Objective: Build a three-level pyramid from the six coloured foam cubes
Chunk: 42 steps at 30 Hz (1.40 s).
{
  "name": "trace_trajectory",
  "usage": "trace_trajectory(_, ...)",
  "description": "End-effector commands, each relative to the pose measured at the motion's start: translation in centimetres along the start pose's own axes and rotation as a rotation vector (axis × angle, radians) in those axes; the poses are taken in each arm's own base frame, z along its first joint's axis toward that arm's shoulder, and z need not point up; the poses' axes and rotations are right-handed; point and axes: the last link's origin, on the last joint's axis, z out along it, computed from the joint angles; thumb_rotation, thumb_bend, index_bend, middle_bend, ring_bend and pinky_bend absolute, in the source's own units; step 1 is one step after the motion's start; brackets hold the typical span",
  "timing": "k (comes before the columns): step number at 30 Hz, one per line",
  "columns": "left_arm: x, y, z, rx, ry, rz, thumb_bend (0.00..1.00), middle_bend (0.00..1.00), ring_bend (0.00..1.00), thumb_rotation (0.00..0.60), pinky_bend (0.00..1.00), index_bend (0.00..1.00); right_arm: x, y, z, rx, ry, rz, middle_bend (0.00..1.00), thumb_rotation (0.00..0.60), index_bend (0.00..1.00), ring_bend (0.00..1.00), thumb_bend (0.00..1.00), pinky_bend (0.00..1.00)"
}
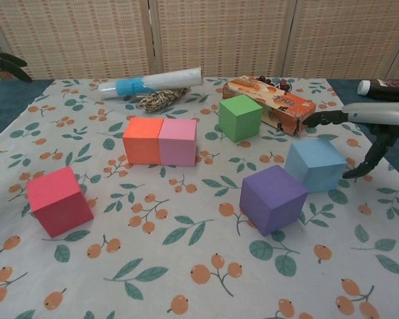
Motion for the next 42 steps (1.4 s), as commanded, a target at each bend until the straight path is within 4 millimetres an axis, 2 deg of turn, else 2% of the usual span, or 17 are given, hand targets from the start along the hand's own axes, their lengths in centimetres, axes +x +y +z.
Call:
trace_trajectory(1,0.0,0.1,-0.1,-0.003,-0.004,-0.005,0.32,0.0,0.0,0.6,0.09,0.2,-0.3,0.0,0.4,-0.002,-0.011,0.001,0.1,0.6,0.07,0.0,0.0,0.02)
trace_trajectory(8,-0.1,0.0,-0.2,0.0,-0.009,-0.018,0.33,0.0,0.0,0.6,0.09,0.2,-0.4,-0.2,1.2,0.005,-0.003,0.013,0.27,0.6,0.33,0.01,0.0,0.06)
trace_trajectory(12,0.0,0.2,-0.3,-0.005,0.0,-0.028,0.32,0.0,0.0,0.6,0.09,0.2,0.7,-1.3,1.7,0.038,0.044,0.054,0.3,0.6,0.4,0.08,0.0,0.09)
trace_trajectory(16,0.0,0.3,-0.5,-0.01,0.002,-0.033,0.32,0.0,0.0,0.6,0.09,0.2,2.0,-3.0,2.1,0.084,0.076,0.104,0.31,0.6,0.41,0.09,0.0,0.09)
trace_trajectory(21,0.0,0.4,-0.6,-0.016,0.003,-0.043,0.32,0.0,0.0,0.6,0.09,0.2,3.4,-5.1,3.8,0.112,0.101,0.126,0.31,0.6,0.4,0.1,0.0,0.13)
trace_trajectory(33,0.2,0.4,-0.7,-0.026,0.005,-0.055,0.32,0.0,0.0,0.6,0.09,0.19,2.9,-9.5,9.0,0.093,0.044,0.246,0.31,0.6,0.4,0.11,0.0,0.19)
trace_trajectory(42,0.1,0.4,-0.9,-0.028,0.001,-0.06,0.32,0.0,0.0,0.6,0.09,0.18,2.7,-10.7,11.1,0.077,0.02,0.256,0.31,0.6,0.37,0.11,0.0,0.23)
